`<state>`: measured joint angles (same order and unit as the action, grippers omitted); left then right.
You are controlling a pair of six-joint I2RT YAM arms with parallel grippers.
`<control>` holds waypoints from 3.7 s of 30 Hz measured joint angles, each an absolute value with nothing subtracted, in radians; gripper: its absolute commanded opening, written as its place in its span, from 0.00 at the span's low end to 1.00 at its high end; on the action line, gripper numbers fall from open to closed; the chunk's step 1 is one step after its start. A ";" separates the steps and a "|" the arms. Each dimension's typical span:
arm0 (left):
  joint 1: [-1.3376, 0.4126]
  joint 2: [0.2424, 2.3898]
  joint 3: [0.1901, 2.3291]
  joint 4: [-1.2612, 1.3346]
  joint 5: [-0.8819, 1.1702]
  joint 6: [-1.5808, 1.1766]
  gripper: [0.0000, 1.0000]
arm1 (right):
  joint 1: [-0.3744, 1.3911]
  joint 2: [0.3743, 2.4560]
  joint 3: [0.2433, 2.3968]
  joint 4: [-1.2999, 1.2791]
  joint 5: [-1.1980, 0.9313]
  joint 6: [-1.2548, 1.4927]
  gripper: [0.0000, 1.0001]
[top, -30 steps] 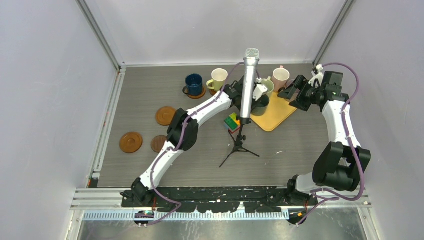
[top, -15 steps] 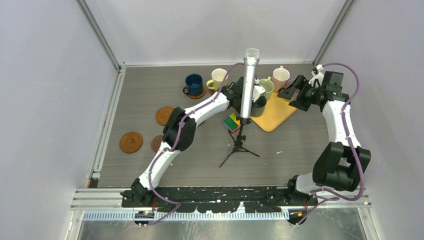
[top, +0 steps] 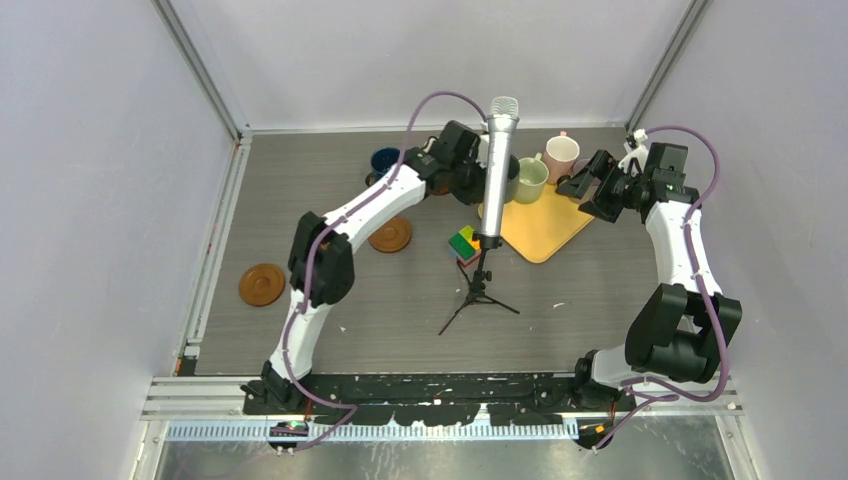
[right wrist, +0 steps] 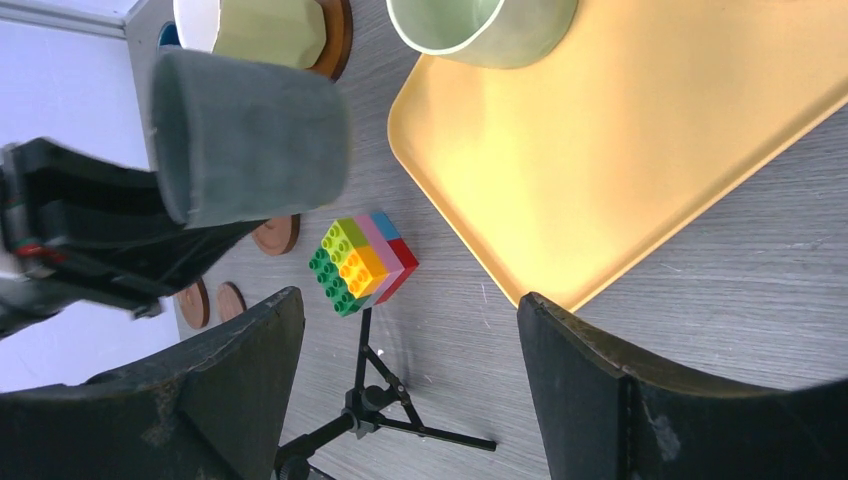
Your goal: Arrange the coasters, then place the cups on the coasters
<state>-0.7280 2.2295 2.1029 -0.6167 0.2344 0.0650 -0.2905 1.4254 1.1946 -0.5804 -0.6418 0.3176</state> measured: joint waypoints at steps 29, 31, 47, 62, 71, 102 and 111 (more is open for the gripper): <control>-0.070 1.391 1.236 -0.654 0.566 0.234 0.00 | -0.292 1.412 1.185 -0.601 -0.649 0.308 0.83; -0.084 1.391 1.195 -0.639 0.569 0.236 0.00 | -0.292 1.409 1.179 -0.600 -0.649 0.306 0.83; -0.225 1.475 0.955 -0.294 0.406 0.241 0.00 | -0.292 1.409 1.153 -0.598 -0.648 0.287 0.83; -0.268 1.591 0.931 -0.145 0.368 0.263 0.00 | -0.292 1.409 1.140 -0.591 -0.645 0.287 0.83; -0.275 1.617 0.928 -0.115 0.360 0.270 0.00 | -0.292 1.409 1.140 -0.590 -0.646 0.288 0.83; -0.307 1.581 0.917 -0.202 0.327 0.304 0.46 | -0.292 1.409 1.140 -0.576 -0.645 0.291 0.83; -0.307 1.517 0.912 -0.242 0.339 0.303 0.76 | -0.279 1.409 1.143 -0.579 -0.632 0.280 0.83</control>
<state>-0.3069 1.5166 0.9119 -0.2417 0.3393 0.3031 -0.2790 1.4094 1.1427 -0.5793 -0.6315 0.2798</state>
